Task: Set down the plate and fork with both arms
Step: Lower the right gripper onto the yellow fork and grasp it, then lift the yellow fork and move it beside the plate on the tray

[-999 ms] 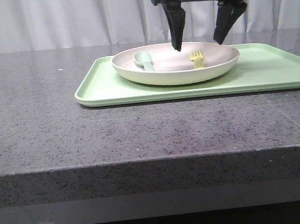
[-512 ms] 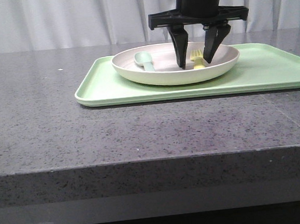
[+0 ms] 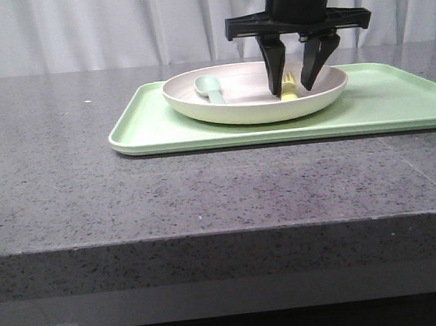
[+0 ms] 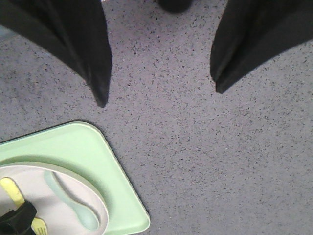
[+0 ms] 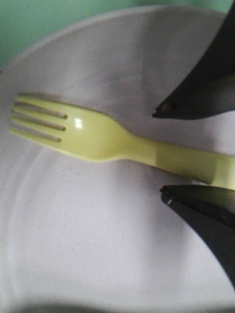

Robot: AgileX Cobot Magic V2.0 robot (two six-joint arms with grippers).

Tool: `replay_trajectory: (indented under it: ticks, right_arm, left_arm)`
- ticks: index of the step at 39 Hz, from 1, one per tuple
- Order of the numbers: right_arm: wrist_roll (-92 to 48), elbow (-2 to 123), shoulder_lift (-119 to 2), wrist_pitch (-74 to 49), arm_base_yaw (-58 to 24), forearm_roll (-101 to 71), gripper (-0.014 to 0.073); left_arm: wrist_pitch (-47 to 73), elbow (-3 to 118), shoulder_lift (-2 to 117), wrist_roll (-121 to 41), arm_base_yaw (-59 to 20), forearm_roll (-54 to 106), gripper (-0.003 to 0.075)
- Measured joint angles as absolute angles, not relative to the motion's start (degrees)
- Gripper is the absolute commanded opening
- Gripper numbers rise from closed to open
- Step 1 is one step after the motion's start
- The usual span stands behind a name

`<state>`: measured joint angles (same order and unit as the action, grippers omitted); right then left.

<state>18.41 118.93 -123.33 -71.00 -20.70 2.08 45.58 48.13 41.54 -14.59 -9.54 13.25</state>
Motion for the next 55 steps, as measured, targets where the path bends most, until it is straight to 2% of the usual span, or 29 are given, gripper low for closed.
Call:
replay_trajectory:
  ticks: [15,25,31,55]
  right_arm:
    - [18.4,119.3,-124.3,-71.0,-20.6,1.9,0.0304]
    - [18.4,119.4,-124.3,-71.0,-20.6,1.3,0.0169]
    - [18.4,119.4,-124.3,-71.0,-20.6,1.0,0.0119]
    - [18.5,119.4,-122.9,-71.0,-20.6,1.4,0.0117]
  left_arm:
    - [45.6,48.1,41.5,-14.6,-9.5,13.2,0.0430]
    - [45.6,48.1,41.5,-14.6,-9.5,13.2,0.0430]
    - [45.6,48.1,41.5,-14.6,-9.5,13.2,0.0430]
    - [45.6,48.1,41.5,-14.6,-9.5,13.2,0.0430]
